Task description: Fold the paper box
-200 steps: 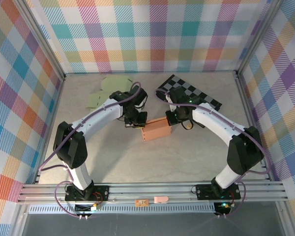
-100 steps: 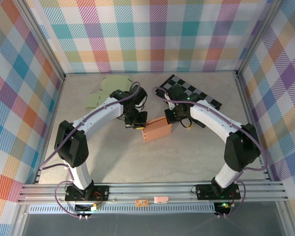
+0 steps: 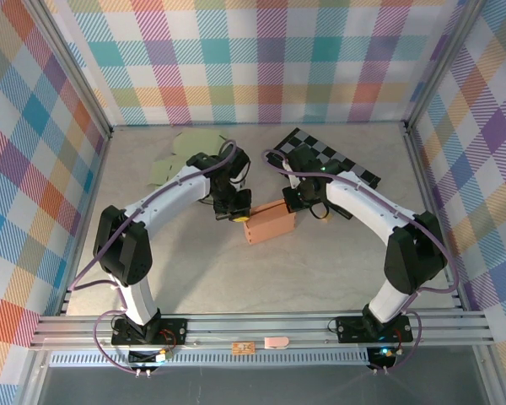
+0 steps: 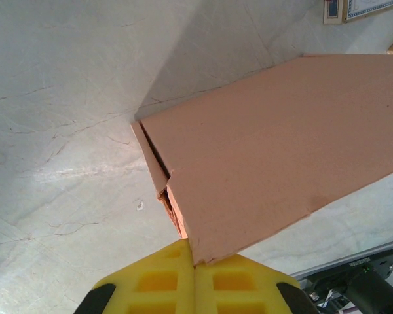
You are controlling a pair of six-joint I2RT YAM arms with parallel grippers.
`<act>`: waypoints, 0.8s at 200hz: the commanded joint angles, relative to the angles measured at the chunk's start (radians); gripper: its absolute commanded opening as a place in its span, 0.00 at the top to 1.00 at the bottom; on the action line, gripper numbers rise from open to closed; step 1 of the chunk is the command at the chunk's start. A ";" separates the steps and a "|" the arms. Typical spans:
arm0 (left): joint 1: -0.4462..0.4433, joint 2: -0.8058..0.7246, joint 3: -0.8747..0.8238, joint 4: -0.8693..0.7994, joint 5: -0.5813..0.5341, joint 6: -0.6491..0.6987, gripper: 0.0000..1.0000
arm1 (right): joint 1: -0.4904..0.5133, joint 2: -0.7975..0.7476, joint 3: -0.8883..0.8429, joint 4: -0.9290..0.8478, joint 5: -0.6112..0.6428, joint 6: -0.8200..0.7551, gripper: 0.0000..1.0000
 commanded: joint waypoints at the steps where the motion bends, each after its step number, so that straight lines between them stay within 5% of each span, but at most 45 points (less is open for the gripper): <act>1: 0.003 -0.006 -0.042 0.055 0.049 -0.028 1.00 | 0.009 0.013 0.007 -0.023 -0.034 0.011 1.00; 91: 0.003 -0.047 -0.129 0.127 0.035 -0.043 1.00 | 0.009 -0.009 -0.022 -0.007 -0.031 0.014 1.00; 160: -0.045 -0.072 -0.139 0.134 -0.101 0.000 1.00 | 0.009 -0.047 -0.037 -0.001 -0.038 0.050 0.97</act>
